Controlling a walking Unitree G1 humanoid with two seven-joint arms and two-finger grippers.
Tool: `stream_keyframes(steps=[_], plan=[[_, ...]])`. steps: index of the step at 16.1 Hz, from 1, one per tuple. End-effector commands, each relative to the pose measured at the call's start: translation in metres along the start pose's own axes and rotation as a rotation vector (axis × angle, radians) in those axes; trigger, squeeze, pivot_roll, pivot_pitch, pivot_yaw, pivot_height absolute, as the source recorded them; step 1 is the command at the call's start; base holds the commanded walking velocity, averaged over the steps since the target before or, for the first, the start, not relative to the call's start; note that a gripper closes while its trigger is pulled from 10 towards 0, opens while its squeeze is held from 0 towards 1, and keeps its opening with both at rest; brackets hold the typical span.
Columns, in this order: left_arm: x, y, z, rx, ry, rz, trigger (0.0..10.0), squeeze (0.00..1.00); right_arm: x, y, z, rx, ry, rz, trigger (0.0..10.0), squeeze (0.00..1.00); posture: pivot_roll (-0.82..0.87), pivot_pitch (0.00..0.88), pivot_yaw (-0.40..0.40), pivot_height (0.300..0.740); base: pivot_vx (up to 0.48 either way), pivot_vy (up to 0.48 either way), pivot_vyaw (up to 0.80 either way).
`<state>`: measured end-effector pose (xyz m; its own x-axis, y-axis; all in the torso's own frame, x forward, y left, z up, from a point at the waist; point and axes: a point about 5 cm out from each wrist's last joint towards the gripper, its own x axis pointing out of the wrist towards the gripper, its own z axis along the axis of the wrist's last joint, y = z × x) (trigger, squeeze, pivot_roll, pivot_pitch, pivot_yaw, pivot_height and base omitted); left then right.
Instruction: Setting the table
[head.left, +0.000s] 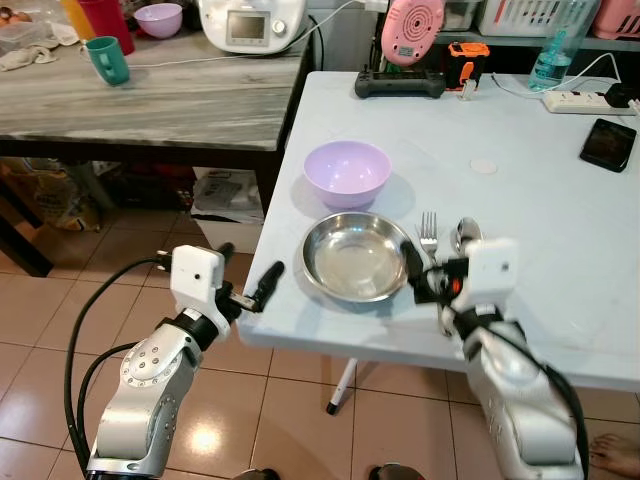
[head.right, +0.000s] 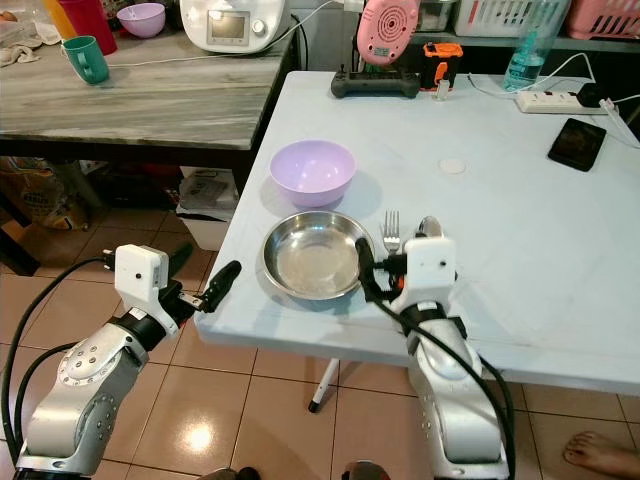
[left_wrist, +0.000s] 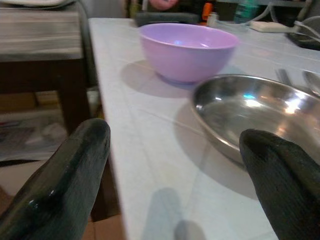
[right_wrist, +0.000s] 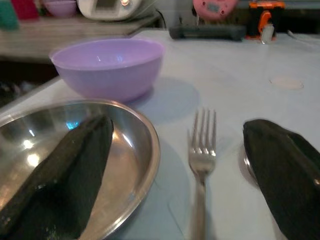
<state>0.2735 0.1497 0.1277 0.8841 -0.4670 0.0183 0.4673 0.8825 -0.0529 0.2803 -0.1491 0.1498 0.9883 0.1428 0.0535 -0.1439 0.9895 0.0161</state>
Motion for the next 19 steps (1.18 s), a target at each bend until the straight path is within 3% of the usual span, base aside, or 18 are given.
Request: stream_keyframes(steps=[1, 4, 10, 19], plan=[[-0.004, 0.002, -0.002, 0.009, 0.011, -0.026, 10.0, 0.0, 0.001, -0.002, 0.003, 0.071, 0.018, -0.005, 10.0, 0.0, -0.2, 0.163, 0.03, 0.74, 0.0, 0.0, 0.0], [-0.01, 0.005, -0.001, 0.017, 0.019, -0.036, 10.0, 0.0, 0.007, -0.005, 0.004, 0.097, 0.038, 0.014, 10.0, 0.0, -0.18, 0.169, 0.027, 0.74, 0.0, 0.0, 0.0], [-0.011, -0.006, -0.003, 0.056, 0.026, -0.131, 10.0, 0.0, 0.018, 0.0, 0.004, 0.125, 0.111, 0.09, 10.0, 0.0, -0.18, 0.169, 0.025, 0.74, 0.0, 0.0, 0.0], [-0.013, -0.007, -0.002, 0.085, 0.022, -0.171, 10.0, 0.0, 0.022, 0.002, -0.007, 0.141, 0.216, 0.105, 10.0, 0.0, -0.17, 0.176, 0.026, 0.74, 0.0, 0.0, 0.0]])
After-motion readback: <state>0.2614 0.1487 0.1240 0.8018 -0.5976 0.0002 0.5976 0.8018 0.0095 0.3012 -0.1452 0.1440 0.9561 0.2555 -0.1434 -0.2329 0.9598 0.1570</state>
